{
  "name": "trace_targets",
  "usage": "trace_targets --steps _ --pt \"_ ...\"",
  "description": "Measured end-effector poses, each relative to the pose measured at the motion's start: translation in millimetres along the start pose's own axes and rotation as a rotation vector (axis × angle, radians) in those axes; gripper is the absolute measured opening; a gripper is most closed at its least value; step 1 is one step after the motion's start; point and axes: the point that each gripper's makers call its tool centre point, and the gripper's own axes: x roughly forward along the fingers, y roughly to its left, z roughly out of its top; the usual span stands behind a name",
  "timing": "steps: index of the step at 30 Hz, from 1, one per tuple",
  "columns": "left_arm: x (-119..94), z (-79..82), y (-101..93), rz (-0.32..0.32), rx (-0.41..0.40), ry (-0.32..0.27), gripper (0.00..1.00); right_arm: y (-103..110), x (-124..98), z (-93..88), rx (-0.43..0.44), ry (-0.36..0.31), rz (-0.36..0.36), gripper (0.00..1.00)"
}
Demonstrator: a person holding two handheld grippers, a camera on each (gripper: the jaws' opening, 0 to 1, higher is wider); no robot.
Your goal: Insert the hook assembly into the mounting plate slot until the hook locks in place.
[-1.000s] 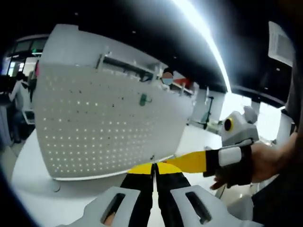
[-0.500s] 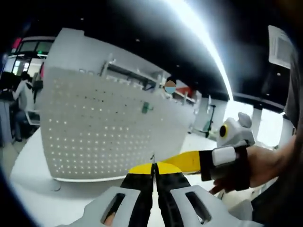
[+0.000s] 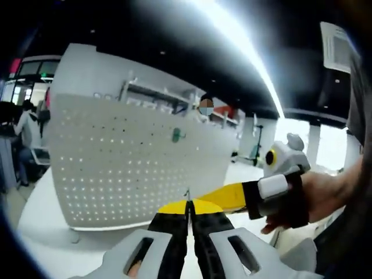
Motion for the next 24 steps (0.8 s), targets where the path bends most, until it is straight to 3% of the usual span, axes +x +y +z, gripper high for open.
trace_targets --steps 9,24 --pt "-5 2.7 2.4 -0.006 0.026 0.014 0.05 1 1 2.9 -0.282 0.032 -0.034 0.0" --pt "-7 -0.1 0.1 -0.037 -0.045 0.055 0.52 -3 0 12.9 -0.588 0.049 -0.092 0.0"
